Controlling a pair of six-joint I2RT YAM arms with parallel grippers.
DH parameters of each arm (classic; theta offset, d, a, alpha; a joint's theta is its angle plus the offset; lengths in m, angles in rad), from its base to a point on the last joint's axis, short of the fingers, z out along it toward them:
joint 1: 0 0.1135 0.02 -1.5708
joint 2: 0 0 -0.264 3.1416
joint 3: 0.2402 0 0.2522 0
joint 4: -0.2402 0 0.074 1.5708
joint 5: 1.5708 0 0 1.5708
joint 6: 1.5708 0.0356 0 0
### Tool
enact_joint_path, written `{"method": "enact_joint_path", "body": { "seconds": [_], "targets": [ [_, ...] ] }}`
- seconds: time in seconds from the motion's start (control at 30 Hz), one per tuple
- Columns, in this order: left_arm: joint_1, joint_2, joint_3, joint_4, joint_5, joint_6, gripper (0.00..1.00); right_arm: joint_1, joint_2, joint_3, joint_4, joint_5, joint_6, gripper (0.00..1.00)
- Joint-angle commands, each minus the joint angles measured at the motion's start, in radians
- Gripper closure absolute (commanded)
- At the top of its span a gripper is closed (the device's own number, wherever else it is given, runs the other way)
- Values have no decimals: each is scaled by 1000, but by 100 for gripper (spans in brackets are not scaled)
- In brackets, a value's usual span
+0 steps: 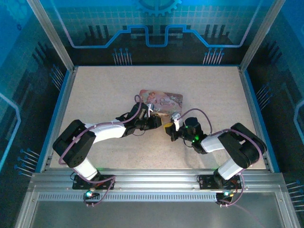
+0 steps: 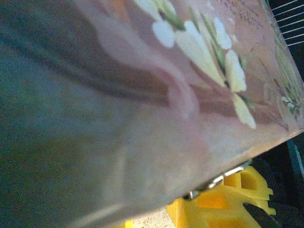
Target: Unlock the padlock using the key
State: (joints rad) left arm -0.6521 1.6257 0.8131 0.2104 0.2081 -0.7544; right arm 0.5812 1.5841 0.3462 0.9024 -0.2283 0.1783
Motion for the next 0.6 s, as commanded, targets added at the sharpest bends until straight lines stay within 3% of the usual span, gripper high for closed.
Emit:
{"method": "enact_joint_path", "body": {
  "seconds": [0.0,0.57],
  "targets": [
    [-7,-40,35,31,34,1,77,-11,10,11,32,-51,-10,100],
    [-7,-46,27,27,49,0,77,-19,31,25,54,-43,-24,100]
  ]
}}
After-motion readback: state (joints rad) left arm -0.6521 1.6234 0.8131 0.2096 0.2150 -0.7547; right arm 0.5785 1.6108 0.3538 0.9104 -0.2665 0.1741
